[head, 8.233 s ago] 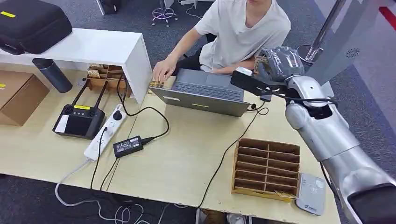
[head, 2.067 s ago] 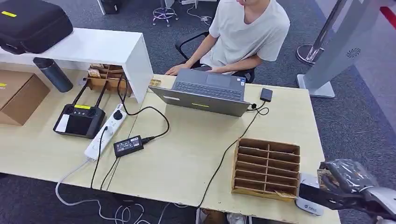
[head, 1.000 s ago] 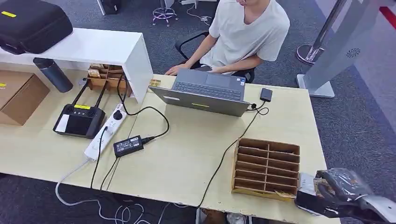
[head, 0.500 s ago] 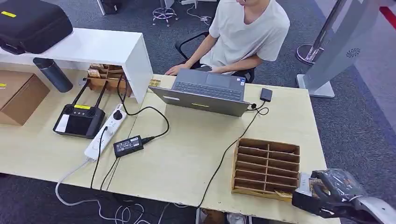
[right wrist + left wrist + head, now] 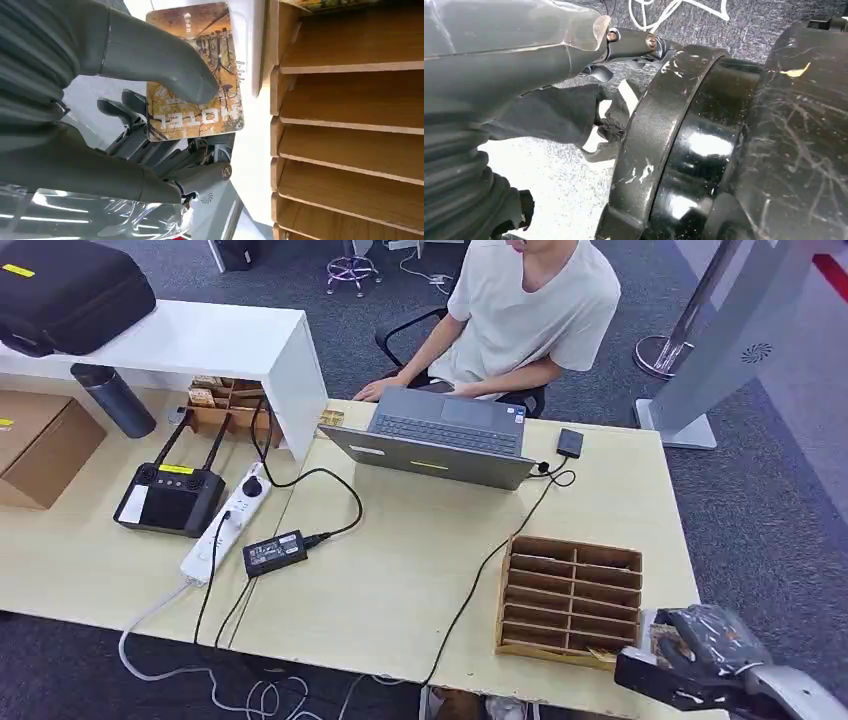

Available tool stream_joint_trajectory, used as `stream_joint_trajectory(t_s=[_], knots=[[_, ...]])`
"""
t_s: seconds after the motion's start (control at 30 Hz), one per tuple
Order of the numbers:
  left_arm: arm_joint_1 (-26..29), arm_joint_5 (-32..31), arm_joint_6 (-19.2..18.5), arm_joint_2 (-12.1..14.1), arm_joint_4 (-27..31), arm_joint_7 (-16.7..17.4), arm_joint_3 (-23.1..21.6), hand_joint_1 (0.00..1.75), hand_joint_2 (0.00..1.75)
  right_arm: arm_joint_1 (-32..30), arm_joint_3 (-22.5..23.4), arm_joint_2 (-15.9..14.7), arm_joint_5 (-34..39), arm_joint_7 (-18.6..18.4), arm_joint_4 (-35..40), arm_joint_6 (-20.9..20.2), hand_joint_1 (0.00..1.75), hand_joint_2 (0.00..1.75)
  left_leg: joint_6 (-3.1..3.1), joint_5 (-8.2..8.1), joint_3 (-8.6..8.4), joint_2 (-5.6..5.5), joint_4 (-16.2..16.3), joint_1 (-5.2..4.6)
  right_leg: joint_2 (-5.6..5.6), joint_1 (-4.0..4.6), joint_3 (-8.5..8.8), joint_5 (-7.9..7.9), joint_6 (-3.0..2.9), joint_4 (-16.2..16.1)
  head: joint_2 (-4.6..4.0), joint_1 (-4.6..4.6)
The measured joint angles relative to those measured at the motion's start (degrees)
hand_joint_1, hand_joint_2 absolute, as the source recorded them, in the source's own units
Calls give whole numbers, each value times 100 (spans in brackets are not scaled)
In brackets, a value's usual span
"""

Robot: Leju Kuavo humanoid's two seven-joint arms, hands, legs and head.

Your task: Pass the card to the sensor for recognition and then transmit it.

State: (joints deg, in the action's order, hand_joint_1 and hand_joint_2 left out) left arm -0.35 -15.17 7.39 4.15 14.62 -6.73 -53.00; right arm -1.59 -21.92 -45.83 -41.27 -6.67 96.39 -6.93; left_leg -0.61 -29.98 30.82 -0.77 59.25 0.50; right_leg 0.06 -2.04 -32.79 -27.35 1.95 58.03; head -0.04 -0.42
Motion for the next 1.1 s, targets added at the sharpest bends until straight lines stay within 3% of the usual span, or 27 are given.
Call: stream_joint_trajectory(t_s=[1.1], knots=[[-1, 0, 2, 0, 0, 2, -7, 0, 175, -41, -2, 81, 4, 9, -33, 44, 175, 175, 0, 0, -2, 3, 0, 0, 3, 0, 1, 0, 0, 0, 0, 0]])
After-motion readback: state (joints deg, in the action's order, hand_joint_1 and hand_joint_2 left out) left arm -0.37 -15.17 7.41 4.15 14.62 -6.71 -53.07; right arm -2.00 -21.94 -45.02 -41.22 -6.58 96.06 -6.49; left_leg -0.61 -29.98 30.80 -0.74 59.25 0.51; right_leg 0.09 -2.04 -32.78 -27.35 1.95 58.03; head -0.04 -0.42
